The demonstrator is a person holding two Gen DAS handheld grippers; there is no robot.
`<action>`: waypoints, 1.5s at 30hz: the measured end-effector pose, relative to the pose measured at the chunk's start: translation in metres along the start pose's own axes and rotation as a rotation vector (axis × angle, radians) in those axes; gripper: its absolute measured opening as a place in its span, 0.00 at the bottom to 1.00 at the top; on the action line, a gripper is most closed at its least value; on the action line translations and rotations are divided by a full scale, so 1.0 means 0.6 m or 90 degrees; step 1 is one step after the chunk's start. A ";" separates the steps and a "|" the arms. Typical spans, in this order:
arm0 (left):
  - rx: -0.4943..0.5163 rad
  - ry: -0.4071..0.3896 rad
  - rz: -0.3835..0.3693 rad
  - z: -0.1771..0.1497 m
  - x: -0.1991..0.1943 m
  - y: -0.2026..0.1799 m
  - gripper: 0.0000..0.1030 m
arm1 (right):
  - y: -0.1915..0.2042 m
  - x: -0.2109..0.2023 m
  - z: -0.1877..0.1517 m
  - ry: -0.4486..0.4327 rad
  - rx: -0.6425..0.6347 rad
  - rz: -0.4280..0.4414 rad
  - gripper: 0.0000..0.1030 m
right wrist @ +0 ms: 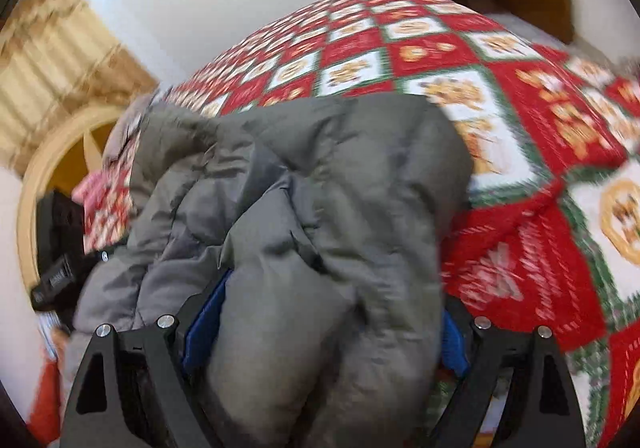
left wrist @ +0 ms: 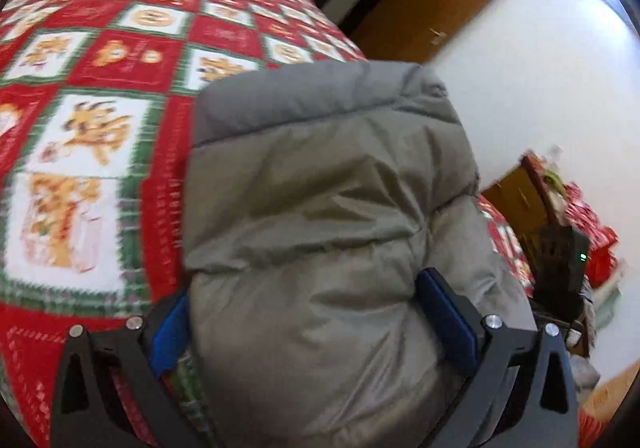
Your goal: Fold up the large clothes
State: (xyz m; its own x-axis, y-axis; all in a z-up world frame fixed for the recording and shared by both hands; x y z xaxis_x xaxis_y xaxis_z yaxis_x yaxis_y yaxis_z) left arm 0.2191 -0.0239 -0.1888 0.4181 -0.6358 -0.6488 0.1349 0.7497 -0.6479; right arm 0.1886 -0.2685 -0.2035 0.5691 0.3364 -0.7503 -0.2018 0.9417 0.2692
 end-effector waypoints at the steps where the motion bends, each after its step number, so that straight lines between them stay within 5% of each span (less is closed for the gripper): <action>1: 0.001 0.000 -0.005 0.000 0.001 -0.001 1.00 | 0.007 0.007 0.002 0.000 -0.003 -0.001 0.86; 2: 0.008 -0.006 -0.003 -0.001 0.003 -0.004 0.99 | 0.012 0.011 0.003 -0.001 -0.006 -0.003 0.86; 5: 0.030 -0.012 0.006 -0.009 -0.002 -0.017 0.77 | 0.024 0.018 0.001 0.005 -0.015 -0.017 0.84; 10: 0.009 -0.015 0.003 -0.042 -0.032 -0.038 0.67 | 0.055 -0.010 -0.025 0.018 0.000 0.048 0.48; 13: -0.010 -0.027 -0.020 -0.058 -0.054 -0.054 0.60 | 0.080 -0.039 -0.048 0.013 0.003 0.060 0.39; 19: 0.004 -0.038 -0.084 -0.084 -0.098 -0.124 0.60 | 0.120 -0.118 -0.087 -0.022 0.022 0.103 0.32; 24: 0.091 -0.049 -0.138 -0.074 -0.113 -0.251 0.60 | 0.110 -0.214 -0.085 -0.089 0.051 0.116 0.31; 32: 0.143 -0.009 -0.228 -0.059 -0.068 -0.409 0.60 | 0.027 -0.408 -0.053 -0.190 0.068 0.018 0.31; 38: 0.108 0.031 -0.201 -0.052 0.037 -0.441 0.60 | -0.061 -0.447 -0.031 -0.172 0.054 -0.084 0.31; 45: 0.084 0.077 -0.066 -0.054 0.177 -0.390 0.60 | -0.173 -0.316 -0.030 -0.096 0.090 -0.104 0.30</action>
State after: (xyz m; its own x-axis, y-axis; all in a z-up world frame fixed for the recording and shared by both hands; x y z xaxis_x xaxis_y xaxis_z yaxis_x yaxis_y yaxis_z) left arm 0.2029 -0.2726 -0.1191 0.2855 -0.7226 -0.6296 0.2911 0.6913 -0.6614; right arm 0.0873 -0.4298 -0.1002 0.6997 0.1657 -0.6950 0.0095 0.9705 0.2409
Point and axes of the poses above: each gripper's, at about its wrist camera, not at the fingertips, and x roughly the way its jaws point, y to its left, z to its top, the point moved 7 cm from there along x, roughly the way its jaws point, and after that the axes turned 10 degrees about -x, right-handed, at the moved point
